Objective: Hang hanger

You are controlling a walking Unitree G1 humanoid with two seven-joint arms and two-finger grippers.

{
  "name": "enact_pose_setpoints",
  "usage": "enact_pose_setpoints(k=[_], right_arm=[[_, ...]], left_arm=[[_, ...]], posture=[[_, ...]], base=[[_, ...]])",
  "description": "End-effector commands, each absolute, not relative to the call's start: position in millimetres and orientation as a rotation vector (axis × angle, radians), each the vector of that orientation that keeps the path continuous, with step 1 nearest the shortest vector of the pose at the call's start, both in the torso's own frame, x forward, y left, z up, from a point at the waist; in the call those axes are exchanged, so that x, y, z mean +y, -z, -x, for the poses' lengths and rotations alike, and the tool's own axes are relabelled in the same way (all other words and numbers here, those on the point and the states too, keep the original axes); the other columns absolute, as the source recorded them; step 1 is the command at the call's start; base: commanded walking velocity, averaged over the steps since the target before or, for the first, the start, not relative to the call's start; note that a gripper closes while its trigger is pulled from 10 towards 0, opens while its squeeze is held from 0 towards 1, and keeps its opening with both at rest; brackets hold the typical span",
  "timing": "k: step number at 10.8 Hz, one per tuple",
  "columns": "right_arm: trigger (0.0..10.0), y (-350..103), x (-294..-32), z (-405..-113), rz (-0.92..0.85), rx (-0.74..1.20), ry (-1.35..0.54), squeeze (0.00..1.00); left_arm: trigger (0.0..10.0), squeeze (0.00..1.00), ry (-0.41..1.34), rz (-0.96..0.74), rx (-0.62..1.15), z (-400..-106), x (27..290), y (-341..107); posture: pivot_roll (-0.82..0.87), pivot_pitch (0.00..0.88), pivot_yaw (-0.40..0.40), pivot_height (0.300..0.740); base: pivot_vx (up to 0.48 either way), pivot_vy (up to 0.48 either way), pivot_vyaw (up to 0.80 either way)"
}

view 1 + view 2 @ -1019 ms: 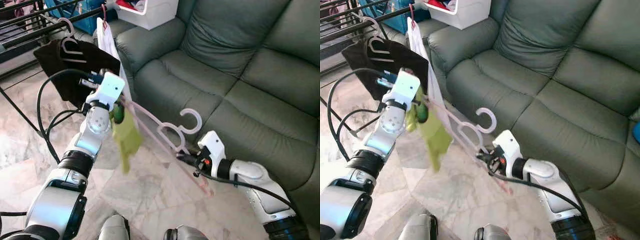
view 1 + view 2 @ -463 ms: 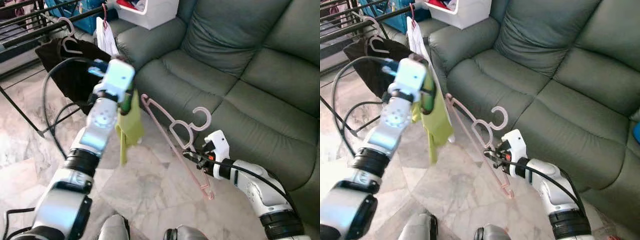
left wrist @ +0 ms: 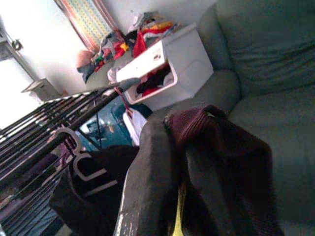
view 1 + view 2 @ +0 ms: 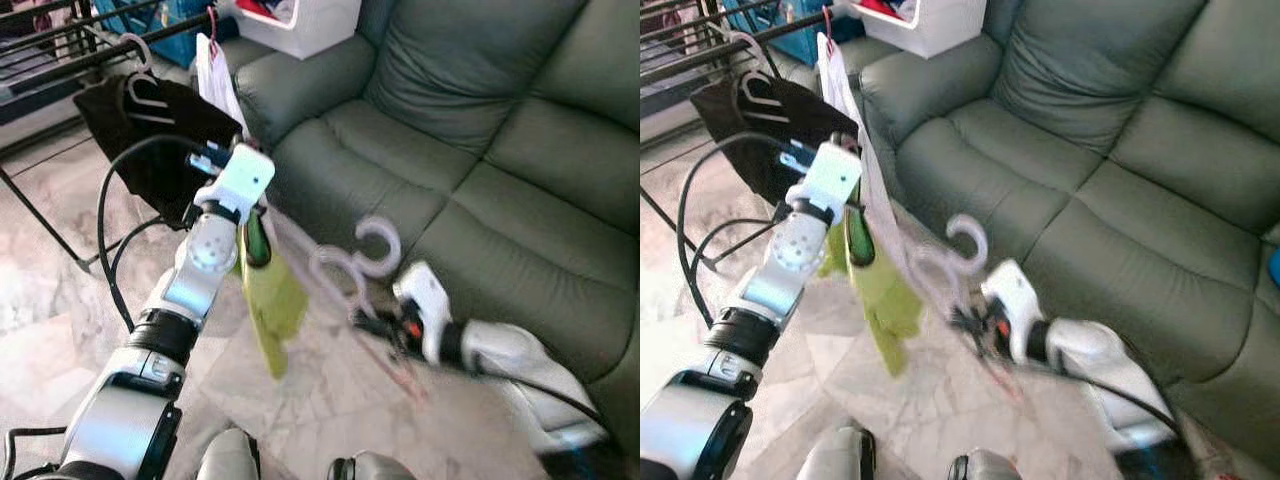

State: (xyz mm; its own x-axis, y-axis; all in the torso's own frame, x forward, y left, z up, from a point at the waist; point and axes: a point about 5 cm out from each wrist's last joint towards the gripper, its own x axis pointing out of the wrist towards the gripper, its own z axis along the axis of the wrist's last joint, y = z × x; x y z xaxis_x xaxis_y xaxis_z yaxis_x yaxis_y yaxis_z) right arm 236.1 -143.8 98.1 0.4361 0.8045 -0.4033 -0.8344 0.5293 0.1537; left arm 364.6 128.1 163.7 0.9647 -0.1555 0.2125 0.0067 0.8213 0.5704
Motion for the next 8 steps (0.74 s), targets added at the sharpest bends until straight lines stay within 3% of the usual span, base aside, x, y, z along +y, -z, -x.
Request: enact_pose_setpoints(k=[1,4,8], right_arm=[[10.0,-103,-139,-230,0.076,0.462,-1.079,0.00],[10.0,-104,-141,-218,0.125,0.512,-1.123,0.00],[10.0,-88,-175,-219,0.307,0.680,-1.041,0.00]], left_arm=[[10.0,0.00,0.084,-0.619,-0.286,-366,126,-170],[10.0,0.00,0.038,-0.640,-0.255,-369,136,-167],[10.0,0.00,-0.151,-0.649,-0.190,-376,163,-167]], posture=[[-0.03,0.065,-0.075,0.740],[-0.03,0.062,-0.073,0.740],[-0.03,0.064,-0.073,0.740]], base=[[0.000,0.000,0.00],[0.000,0.000,0.00],[0.000,0.000,0.00]])
